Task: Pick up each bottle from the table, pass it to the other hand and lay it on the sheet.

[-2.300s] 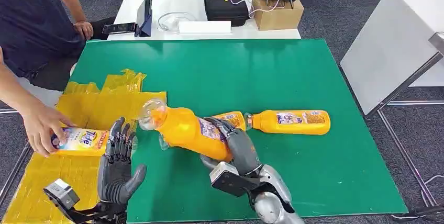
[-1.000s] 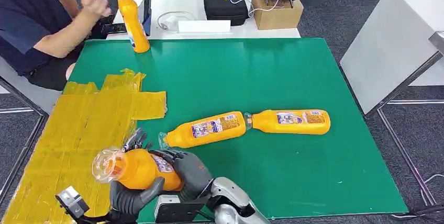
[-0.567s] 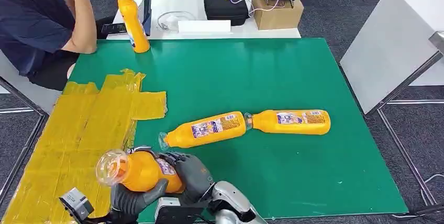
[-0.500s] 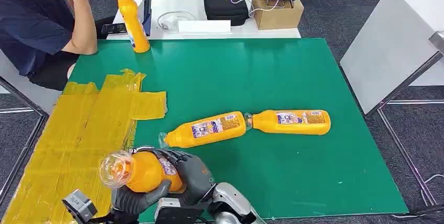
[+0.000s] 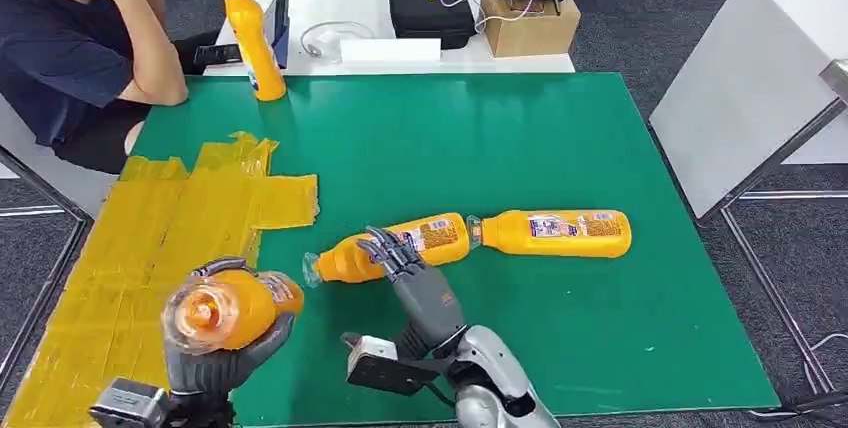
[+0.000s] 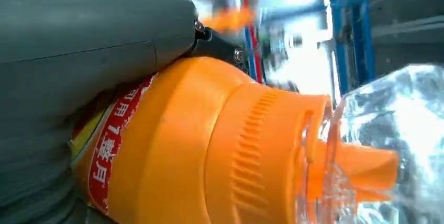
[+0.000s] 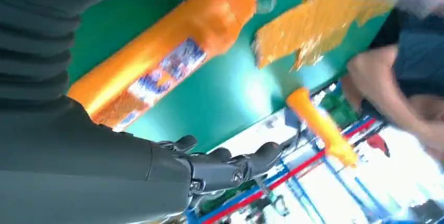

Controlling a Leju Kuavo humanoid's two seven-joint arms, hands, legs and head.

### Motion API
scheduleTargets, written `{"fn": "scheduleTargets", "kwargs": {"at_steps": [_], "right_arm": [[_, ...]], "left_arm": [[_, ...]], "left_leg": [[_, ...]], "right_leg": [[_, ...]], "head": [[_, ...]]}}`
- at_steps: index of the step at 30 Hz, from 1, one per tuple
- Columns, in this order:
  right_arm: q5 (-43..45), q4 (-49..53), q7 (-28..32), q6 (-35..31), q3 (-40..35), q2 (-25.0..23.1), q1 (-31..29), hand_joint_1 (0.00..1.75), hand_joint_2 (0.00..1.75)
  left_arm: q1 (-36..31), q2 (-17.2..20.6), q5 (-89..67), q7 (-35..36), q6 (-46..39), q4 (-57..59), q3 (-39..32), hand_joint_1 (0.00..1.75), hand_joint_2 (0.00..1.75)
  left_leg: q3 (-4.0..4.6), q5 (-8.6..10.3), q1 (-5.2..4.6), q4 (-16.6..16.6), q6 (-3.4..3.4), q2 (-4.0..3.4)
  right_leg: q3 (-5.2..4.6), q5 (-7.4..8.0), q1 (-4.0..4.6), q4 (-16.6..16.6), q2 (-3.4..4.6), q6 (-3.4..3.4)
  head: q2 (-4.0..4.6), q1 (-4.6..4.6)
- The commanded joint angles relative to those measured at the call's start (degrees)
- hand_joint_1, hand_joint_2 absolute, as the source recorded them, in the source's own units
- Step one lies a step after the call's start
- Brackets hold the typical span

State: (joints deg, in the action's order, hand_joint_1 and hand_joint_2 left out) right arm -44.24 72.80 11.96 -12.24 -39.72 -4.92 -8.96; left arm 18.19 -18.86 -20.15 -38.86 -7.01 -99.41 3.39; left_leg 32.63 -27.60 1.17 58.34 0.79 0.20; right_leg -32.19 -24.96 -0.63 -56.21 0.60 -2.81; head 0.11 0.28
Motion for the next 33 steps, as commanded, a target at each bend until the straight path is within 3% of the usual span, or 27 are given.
{"fn": "scheduleTargets", "kwargs": {"at_steps": [1,5,6,10,15,26,30,31,32,33], "right_arm": [[0.5,-5.6,-2.1,4.7,8.7,4.8,-11.5,0.00,0.00],[1.7,-17.2,-3.2,9.1,6.0,5.0,-19.5,0.00,0.00],[1.5,-20.8,-4.0,10.4,4.5,4.9,-22.0,0.00,1.75],[1.9,-35.2,-4.9,13.0,1.0,1.8,-31.8,0.00,1.75],[2.4,-43.4,-6.3,15.5,-0.9,0.1,-37.3,0.00,1.75],[1.9,-46.9,-6.7,17.5,-2.7,-1.1,-38.3,0.00,1.75],[1.7,-50.6,-6.6,19.0,-4.1,-2.4,-38.5,0.00,1.75],[1.6,-50.9,-6.6,19.2,-4.3,-2.7,-38.2,0.00,1.75],[1.5,-51.4,-6.6,19.4,-4.6,-2.9,-38.0,0.00,1.75],[1.3,-51.8,-6.6,19.8,-4.9,-3.1,-37.7,0.00,1.75]], "left_arm": [[-6.2,3.4,-29.9,4.4,-24.1,5.0,-9.8,1.75,1.75],[-10.7,9.1,-53.9,18.7,-30.2,20.0,-7.9,1.75,1.75],[-12.1,10.4,-57.8,21.7,-31.1,24.1,-7.6,1.75,1.75],[-18.2,13.7,-62.5,28.0,-33.0,37.8,-7.0,1.75,1.75],[-23.0,15.7,-63.2,30.0,-31.2,44.9,-5.9,1.75,1.75],[-24.6,16.7,-63.0,30.2,-27.9,47.6,-4.0,1.75,1.75],[-26.0,17.8,-56.1,25.4,-24.8,49.4,-2.7,1.73,1.75],[-26.0,18.1,-55.0,24.1,-24.0,49.3,-2.4,0.00,1.75],[-26.6,18.3,-54.8,24.7,-22.4,50.2,-2.4,0.00,0.00],[-26.8,18.7,-54.8,24.8,-21.0,50.2,-1.9,0.00,0.00]], "left_leg": [[-0.03,0.13,-0.06,-0.1,0.05,-0.08],[-0.21,0.21,-0.11,-0.2,0.07,-0.07],[-0.23,0.27,-0.11,-0.3,0.07,-0.05],[-0.26,0.31,-0.17,-0.3,0.01,-0.22],[-0.10,0.30,-0.13,-0.1,-0.04,-0.07],[0.02,0.28,-0.09,0.0,-0.03,0.02],[0.04,0.32,-0.07,0.0,-0.04,0.07],[0.05,0.30,-0.07,0.0,-0.04,0.06],[0.02,0.31,-0.07,0.0,-0.04,0.02],[0.03,0.28,-0.06,0.0,-0.05,0.01]], "right_leg": [[-0.01,0.13,-0.04,0.0,0.01,0.08],[0.13,0.14,-0.11,0.1,0.01,0.07],[0.16,0.18,-0.11,0.2,-0.02,0.11],[0.13,0.25,-0.12,0.1,0.16,0.10],[0.02,0.12,-0.08,-0.2,0.03,0.05],[-0.06,0.09,-0.07,-0.2,-0.07,0.03],[-0.08,0.11,-0.05,-0.2,-0.14,0.08],[-0.10,0.10,-0.06,-0.2,-0.11,0.06],[-0.09,0.11,-0.04,-0.2,-0.10,0.10],[-0.09,0.10,-0.03,-0.2,-0.07,0.06]], "head": [[0.00,0.00],[0.00,0.02],[0.00,0.00],[0.00,0.00],[0.00,0.00],[0.00,0.00],[0.00,0.02],[0.00,0.00],[0.00,0.02],[0.00,0.00]]}}
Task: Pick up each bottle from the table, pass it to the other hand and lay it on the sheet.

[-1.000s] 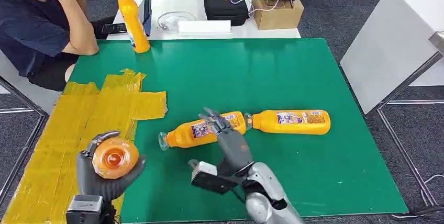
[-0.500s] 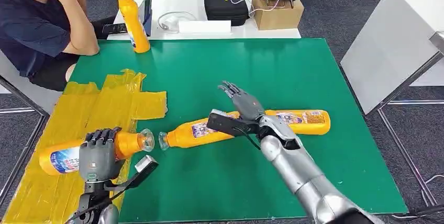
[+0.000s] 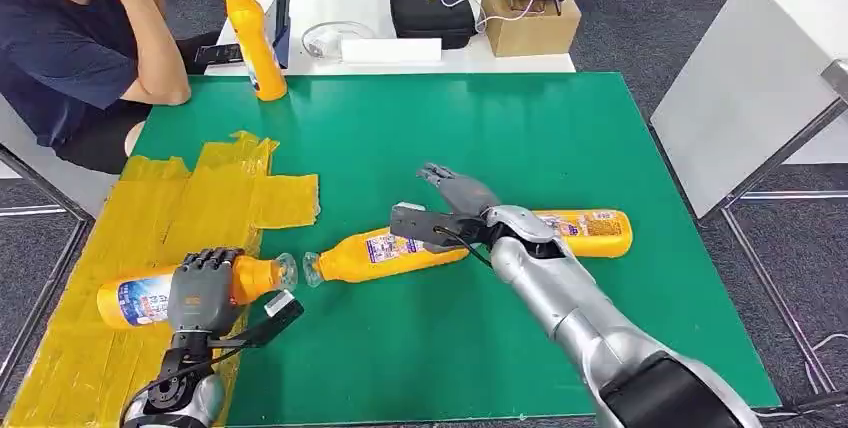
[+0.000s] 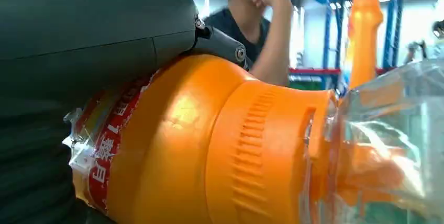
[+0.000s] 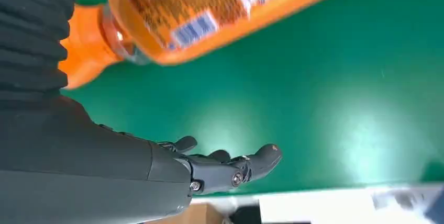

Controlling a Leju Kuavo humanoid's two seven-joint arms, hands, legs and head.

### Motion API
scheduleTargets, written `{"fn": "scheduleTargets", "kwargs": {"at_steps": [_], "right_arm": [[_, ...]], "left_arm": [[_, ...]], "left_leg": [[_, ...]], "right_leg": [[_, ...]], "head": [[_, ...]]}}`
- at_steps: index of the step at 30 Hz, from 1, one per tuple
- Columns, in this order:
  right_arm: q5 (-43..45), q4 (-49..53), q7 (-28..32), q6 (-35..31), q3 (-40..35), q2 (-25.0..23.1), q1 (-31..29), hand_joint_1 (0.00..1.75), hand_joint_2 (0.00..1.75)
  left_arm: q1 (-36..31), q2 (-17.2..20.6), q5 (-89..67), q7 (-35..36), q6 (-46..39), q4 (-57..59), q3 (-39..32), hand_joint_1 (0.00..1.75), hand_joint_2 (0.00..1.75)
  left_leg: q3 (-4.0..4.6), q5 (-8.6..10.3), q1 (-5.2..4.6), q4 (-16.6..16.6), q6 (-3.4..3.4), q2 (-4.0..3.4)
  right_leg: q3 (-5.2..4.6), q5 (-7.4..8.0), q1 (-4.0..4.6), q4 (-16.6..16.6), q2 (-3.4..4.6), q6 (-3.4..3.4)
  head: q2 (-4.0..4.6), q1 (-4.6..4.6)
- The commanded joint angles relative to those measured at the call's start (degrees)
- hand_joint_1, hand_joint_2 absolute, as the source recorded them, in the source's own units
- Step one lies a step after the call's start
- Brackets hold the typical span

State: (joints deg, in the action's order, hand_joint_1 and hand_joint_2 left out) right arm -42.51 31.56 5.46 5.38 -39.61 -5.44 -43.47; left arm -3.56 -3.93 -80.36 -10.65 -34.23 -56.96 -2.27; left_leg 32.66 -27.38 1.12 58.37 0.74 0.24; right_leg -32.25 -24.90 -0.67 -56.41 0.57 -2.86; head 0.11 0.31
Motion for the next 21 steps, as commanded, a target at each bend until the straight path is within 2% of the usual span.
{"fn": "scheduleTargets", "kwargs": {"at_steps": [1,8,17,18,19,21], "right_arm": [[-0.4,-11.0,0.2,3.2,-5.5,-2.8,-2.9,0.00,1.75],[-0.5,-11.5,0.7,4.4,-6.3,-3.2,-2.4,0.00,1.75],[-3.6,-13.8,0.3,9.9,-12.4,-3.7,-1.1,0.00,1.75],[-4.0,-14.0,0.1,10.3,-13.1,-3.4,-0.6,0.63,1.75],[-4.1,-14.2,0.0,10.4,-13.4,-3.2,-0.2,1.75,1.75],[-3.6,-14.7,-0.1,10.3,-13.2,-2.7,0.6,1.75,1.75]], "left_arm": [[-5.1,4.0,6.9,-4.7,7.1,7.6,3.9,0.00,0.00],[-5.2,4.8,9.4,-6.7,9.0,7.7,4.5,0.00,0.00],[-4.6,6.8,28.5,-19.7,22.9,4.4,3.4,0.00,0.00],[-4.7,6.7,32.6,-21.8,25.5,3.4,2.4,0.00,0.00],[-4.7,6.3,36.1,-23.5,27.6,2.5,1.3,0.00,0.00],[-5.0,4.8,45.7,-26.4,34.4,0.4,-1.9,0.00,0.00]], "left_leg": [[-0.01,0.04,0.00,0.0,0.00,0.01],[-0.01,0.04,0.00,0.0,0.02,-0.01],[-0.04,0.05,0.03,0.0,-0.01,-0.01],[-0.06,0.08,0.04,-0.1,-0.01,0.01],[-0.01,0.06,0.04,0.0,0.00,0.04],[-0.08,0.08,0.04,0.0,0.01,0.10]], "right_leg": [[0.00,0.02,0.02,0.0,-0.05,0.08],[-0.03,0.02,0.03,-0.1,-0.07,0.10],[-0.01,0.03,0.03,0.0,-0.06,0.11],[0.01,0.06,0.05,0.0,-0.10,0.16],[-0.02,0.04,0.05,0.0,-0.11,0.12],[0.07,0.04,0.06,0.0,-0.17,0.11]], "head": [[0.00,-0.02],[0.00,-0.04],[0.00,-0.02],[0.00,-0.02],[0.00,0.00],[0.00,0.00]]}}
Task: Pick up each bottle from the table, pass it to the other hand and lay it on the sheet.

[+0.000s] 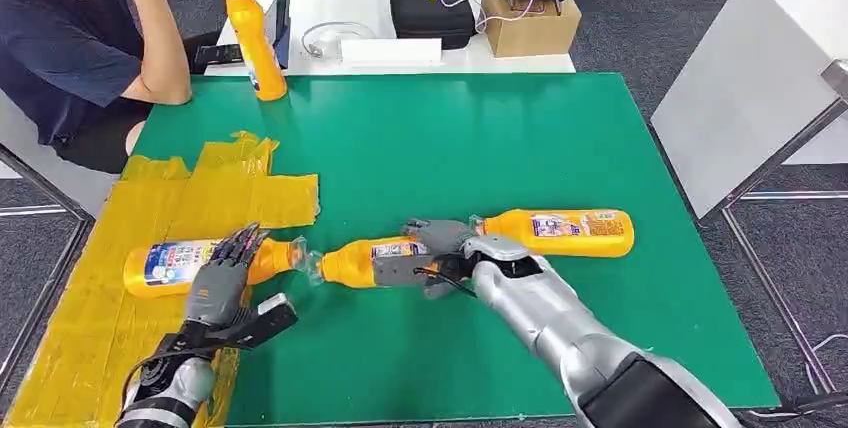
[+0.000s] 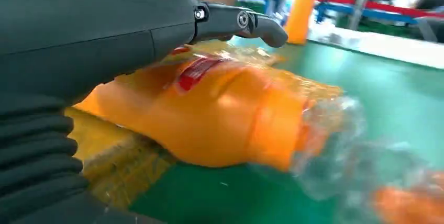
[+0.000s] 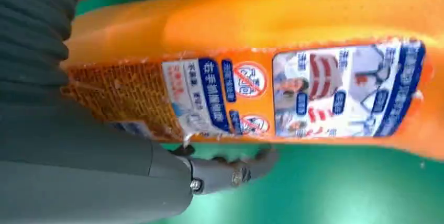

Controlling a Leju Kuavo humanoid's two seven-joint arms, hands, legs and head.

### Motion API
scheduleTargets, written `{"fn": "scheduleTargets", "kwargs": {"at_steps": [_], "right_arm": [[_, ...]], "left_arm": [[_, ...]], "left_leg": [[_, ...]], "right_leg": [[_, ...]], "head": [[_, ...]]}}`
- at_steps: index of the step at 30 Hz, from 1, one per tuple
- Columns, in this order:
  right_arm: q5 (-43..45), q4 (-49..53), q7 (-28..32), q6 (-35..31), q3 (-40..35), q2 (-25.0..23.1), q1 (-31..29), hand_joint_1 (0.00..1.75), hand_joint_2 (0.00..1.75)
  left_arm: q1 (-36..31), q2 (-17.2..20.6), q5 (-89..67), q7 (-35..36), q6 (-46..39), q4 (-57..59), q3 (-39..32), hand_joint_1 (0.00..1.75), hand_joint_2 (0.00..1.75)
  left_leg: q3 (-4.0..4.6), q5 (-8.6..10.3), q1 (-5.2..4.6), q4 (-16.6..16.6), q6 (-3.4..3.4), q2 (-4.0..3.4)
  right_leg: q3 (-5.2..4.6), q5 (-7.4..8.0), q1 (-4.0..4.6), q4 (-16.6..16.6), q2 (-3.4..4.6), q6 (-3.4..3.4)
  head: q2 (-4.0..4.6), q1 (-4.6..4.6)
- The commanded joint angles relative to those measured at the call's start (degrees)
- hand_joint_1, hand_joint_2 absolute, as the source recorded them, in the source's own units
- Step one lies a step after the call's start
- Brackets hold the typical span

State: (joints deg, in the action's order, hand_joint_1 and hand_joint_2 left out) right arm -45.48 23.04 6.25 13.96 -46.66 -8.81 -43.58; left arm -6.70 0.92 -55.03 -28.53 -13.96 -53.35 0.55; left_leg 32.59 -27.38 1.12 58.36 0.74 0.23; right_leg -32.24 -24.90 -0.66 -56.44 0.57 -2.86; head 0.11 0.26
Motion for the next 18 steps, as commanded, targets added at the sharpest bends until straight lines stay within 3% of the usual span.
{"fn": "scheduleTargets", "kwargs": {"at_steps": [1,6,8,11,15,16,18], "right_arm": [[-0.7,-6.3,-0.8,1.4,-6.3,0.8,0.8,1.75,1.75],[0.8,-5.8,-1.5,-1.1,-4.6,0.8,0.8,1.75,1.75],[2.6,-5.1,-2.0,-6.0,-2.0,0.1,1.0,1.75,1.75],[4.6,-0.2,-0.8,-23.1,4.6,-2.0,3.0,1.75,1.75],[4.9,3.5,-0.1,-25.1,6.7,-2.4,4.6,1.75,1.75],[6.9,7.8,4.0,-29.8,10.3,-2.4,6.8,1.75,1.75],[8.9,17.5,7.4,-32.0,15.0,-2.4,10.9,1.75,1.75]], "left_arm": [[-2.0,-0.8,24.8,-9.4,17.5,-4.2,-6.1,0.00,0.00],[-1.7,-3.0,37.2,-8.7,26.8,-7.8,-10.5,0.00,0.00],[0.0,-4.3,44.6,-7.9,31.9,-10.9,-13.0,0.00,0.00],[6.1,-7.4,53.5,-3.1,35.9,-20.4,-16.4,0.00,0.00],[9.0,-8.4,54.4,-2.1,36.2,-24.6,-16.4,0.00,0.00],[9.6,-9.2,55.3,-1.9,36.3,-25.7,-16.7,0.00,0.00],[12.1,-11.0,56.4,-1.1,36.8,-29.6,-15.9,0.00,0.00]], "left_leg": [[-0.02,0.06,0.04,0.0,0.01,0.12],[-0.13,0.10,0.04,0.0,0.05,0.15],[-0.20,0.10,0.02,0.0,0.05,0.09],[-0.22,0.04,0.02,0.0,0.04,-0.04],[-0.11,-0.05,-0.01,0.0,0.03,-0.25],[-0.08,-0.04,0.02,0.0,0.01,-0.13],[0.00,-0.01,0.03,0.0,0.01,-0.03]], "right_leg": [[0.08,0.03,0.06,0.0,-0.16,0.07],[0.19,0.06,0.07,0.1,-0.22,0.08],[0.23,0.06,0.04,0.1,-0.17,0.10],[0.22,0.05,0.03,0.0,-0.03,0.09],[0.08,0.00,-0.01,-0.1,0.19,0.09],[0.06,0.00,0.01,-0.1,0.11,0.06],[-0.01,-0.02,0.04,0.0,-0.01,0.08]], "head": [[0.00,0.02],[0.00,0.07],[0.00,0.04],[0.00,0.04],[0.00,0.04],[0.00,0.02],[0.00,0.02]]}}
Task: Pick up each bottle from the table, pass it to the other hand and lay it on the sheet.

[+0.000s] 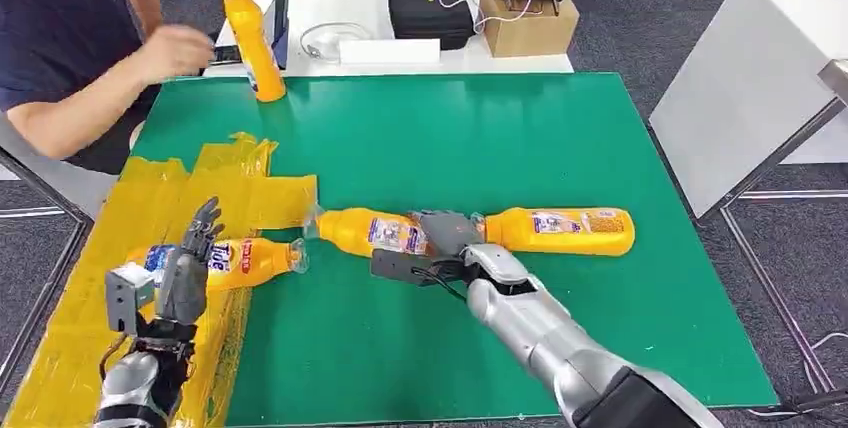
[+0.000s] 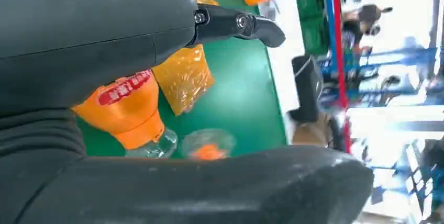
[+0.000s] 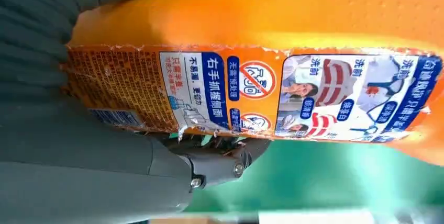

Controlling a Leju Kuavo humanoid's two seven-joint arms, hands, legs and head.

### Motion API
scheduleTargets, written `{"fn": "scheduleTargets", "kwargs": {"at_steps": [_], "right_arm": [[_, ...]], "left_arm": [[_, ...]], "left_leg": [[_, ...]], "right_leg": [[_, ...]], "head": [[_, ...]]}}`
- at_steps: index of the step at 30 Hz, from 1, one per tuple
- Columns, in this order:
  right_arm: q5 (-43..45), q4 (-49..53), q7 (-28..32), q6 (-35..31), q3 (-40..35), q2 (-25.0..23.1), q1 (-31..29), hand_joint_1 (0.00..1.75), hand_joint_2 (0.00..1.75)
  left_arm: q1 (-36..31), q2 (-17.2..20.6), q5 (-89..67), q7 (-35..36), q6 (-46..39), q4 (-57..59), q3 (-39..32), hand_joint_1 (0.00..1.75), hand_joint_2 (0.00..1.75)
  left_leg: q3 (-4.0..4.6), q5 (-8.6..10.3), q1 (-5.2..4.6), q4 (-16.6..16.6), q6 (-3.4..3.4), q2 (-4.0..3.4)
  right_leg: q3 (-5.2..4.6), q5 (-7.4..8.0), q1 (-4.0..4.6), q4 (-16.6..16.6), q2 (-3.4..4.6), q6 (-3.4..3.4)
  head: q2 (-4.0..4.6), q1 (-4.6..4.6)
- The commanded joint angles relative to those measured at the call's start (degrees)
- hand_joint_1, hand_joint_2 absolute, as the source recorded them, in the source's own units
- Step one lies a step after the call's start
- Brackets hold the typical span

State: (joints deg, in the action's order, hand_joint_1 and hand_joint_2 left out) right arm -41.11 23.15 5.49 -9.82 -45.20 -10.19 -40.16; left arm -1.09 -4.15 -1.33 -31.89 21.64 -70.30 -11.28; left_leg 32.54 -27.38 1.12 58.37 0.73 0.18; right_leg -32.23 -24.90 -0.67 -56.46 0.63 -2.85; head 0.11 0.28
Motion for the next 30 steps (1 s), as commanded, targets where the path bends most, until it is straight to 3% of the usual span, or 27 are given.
{"fn": "scheduleTargets", "kwargs": {"at_steps": [1,2,9,18,25,30], "right_arm": [[5.0,22.6,8.9,-7.8,15.0,-0.8,9.7,1.75,1.75],[5.3,29.1,9.5,-7.7,16.2,-0.8,12.7,1.75,1.75],[5.3,38.4,12.4,-5.3,15.4,-2.1,18.4,1.75,1.75],[4.4,39.7,13.2,-2.0,10.0,-4.0,20.4,1.75,1.75],[1.0,31.0,11.8,0.2,-0.3,-7.4,19.6,1.75,1.75],[0.4,28.2,12.3,0.1,-2.7,-8.2,19.9,1.75,1.75]], "left_arm": [[7.4,-6.7,2.9,2.7,1.3,-13.9,-3.6,0.00,0.00],[8.7,-7.8,2.9,4.1,0.8,-15.6,-2.9,0.00,1.75],[11.6,-9.7,3.9,5.1,0.8,-18.7,0.6,0.00,1.75],[13.7,-10.5,3.9,4.9,0.5,-21.6,4.7,0.00,1.75],[14.5,-9.5,7.5,4.8,1.8,-23.2,7.9,0.00,1.75],[15.0,-9.8,8.7,5.0,3.1,-23.5,8.9,0.00,1.75]], "left_leg": [[0.03,-0.05,0.04,0.0,0.03,0.00],[0.11,-0.05,0.04,0.0,0.03,0.03],[0.36,0.00,0.03,0.0,0.03,0.11],[0.27,-0.01,0.00,0.0,0.03,0.08],[0.22,-0.02,0.02,-0.1,0.01,-0.04],[0.25,-0.01,0.04,-0.1,0.01,0.00]], "right_leg": [[-0.01,-0.05,0.07,0.0,-0.08,0.11],[-0.07,-0.04,0.07,0.0,-0.10,0.08],[-0.27,-0.02,0.02,0.0,-0.19,0.07],[-0.22,-0.04,0.03,0.0,-0.18,0.12],[-0.24,-0.02,0.04,0.0,-0.06,0.11],[-0.21,-0.02,0.04,0.0,-0.10,0.08]], "head": [[0.00,0.02],[0.00,0.04],[0.00,0.00],[0.00,0.00],[0.00,0.02],[0.00,0.02]]}}
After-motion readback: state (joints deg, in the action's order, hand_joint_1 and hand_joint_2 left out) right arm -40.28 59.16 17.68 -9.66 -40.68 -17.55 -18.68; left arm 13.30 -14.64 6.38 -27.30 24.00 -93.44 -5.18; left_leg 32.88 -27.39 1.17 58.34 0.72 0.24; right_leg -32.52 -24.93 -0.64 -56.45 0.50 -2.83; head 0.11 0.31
